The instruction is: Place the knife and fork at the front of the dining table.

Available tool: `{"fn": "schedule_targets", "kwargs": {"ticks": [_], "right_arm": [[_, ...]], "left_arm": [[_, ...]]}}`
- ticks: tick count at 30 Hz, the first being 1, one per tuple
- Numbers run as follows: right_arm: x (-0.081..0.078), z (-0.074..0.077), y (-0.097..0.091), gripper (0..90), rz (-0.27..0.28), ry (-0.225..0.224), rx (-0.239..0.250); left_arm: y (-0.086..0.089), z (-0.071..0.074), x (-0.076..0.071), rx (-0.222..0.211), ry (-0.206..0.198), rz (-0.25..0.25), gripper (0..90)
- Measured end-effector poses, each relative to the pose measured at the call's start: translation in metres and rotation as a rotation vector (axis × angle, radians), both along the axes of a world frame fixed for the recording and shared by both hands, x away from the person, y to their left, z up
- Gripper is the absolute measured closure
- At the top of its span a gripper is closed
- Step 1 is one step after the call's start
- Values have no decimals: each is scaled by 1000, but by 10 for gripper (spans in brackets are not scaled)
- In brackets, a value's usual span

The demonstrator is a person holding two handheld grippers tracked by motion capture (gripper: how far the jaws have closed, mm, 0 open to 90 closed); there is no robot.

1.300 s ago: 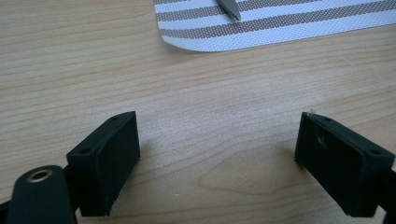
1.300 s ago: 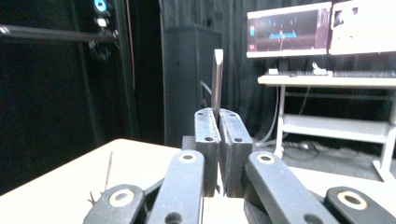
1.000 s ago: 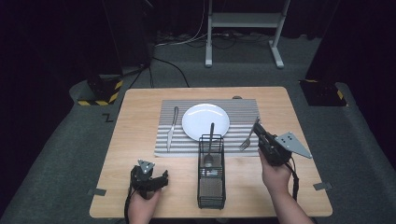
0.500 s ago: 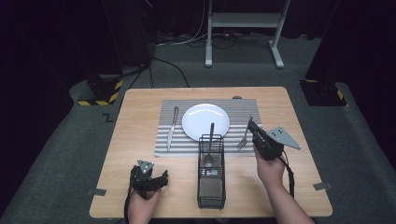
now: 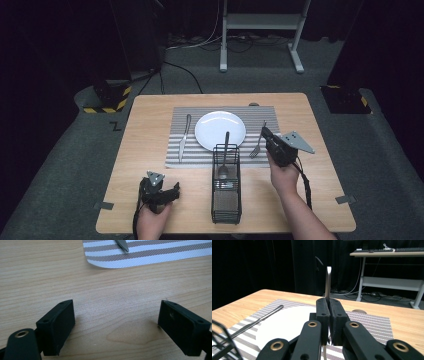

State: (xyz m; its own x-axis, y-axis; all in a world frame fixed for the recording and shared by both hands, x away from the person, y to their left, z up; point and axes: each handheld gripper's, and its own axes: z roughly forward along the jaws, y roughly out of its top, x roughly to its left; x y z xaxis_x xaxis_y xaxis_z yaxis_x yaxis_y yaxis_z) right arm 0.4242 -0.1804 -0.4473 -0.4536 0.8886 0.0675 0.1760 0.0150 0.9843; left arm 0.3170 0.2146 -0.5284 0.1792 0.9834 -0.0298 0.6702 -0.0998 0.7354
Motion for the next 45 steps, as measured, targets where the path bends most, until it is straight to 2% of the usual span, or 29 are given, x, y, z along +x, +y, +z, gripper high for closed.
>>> {"fn": "schedule_targets", "kwargs": {"ticks": [9, 16, 24, 28, 35, 41, 45], "right_arm": [[19, -5, 6, 873, -8, 2, 22], [42, -12, 11, 871, -34, 12, 46], [76, -23, 12, 869, -51, 71, 61], [87, -30, 12, 869, -65, 91, 67], [101, -38, 15, 870, -69, 119, 55], [107, -43, 18, 870, -85, 139, 54], [114, -48, 18, 868, -99, 169, 45]], "left_arm": [[0, 0, 0, 3, -1, 1, 139], [0, 0, 0, -3, -1, 3, 139], [-1, 0, 0, 6, 1, 3, 139], [-1, 0, 0, 8, 1, 2, 139], [-1, 0, 0, 8, 3, -2, 133], [-1, 0, 0, 6, 1, -1, 133], [0, 0, 0, -4, 1, -2, 133]]}}
